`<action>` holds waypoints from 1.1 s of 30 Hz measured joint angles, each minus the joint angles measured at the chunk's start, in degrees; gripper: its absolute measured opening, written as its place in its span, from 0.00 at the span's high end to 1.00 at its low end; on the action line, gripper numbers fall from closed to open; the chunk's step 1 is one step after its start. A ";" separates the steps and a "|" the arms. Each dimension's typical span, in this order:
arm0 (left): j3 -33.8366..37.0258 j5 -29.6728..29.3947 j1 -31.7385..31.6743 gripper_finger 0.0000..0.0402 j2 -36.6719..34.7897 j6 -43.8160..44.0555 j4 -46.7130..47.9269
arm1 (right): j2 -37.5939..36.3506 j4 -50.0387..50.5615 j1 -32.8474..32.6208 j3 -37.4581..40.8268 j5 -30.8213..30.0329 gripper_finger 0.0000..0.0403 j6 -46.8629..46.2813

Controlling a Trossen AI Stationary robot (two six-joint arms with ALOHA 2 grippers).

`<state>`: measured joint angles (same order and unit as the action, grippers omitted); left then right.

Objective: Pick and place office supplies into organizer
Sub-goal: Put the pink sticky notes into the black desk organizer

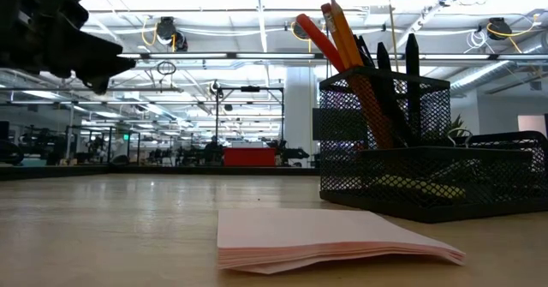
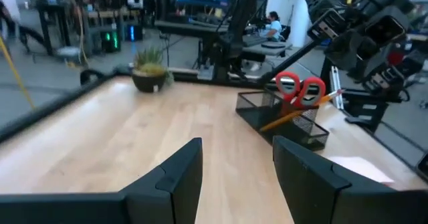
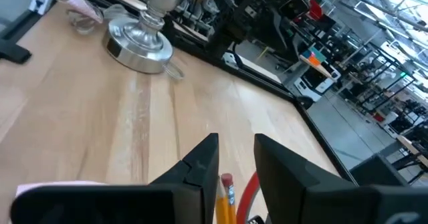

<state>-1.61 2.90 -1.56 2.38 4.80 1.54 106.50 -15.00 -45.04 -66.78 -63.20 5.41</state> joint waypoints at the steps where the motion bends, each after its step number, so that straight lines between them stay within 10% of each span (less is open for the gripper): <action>1: 0.00 0.00 0.04 0.54 0.42 1.36 -0.04 | 0.00 0.34 0.00 0.00 0.04 0.78 -0.09; 33: 0.02 -7.35 0.04 0.54 1.15 5.48 -1.68 | 5.59 26.39 0.20 -7.72 -1.29 0.78 -12.26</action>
<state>-1.58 -4.45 -1.52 3.53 10.27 -0.14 112.09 11.39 -44.84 -74.51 -64.49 -6.85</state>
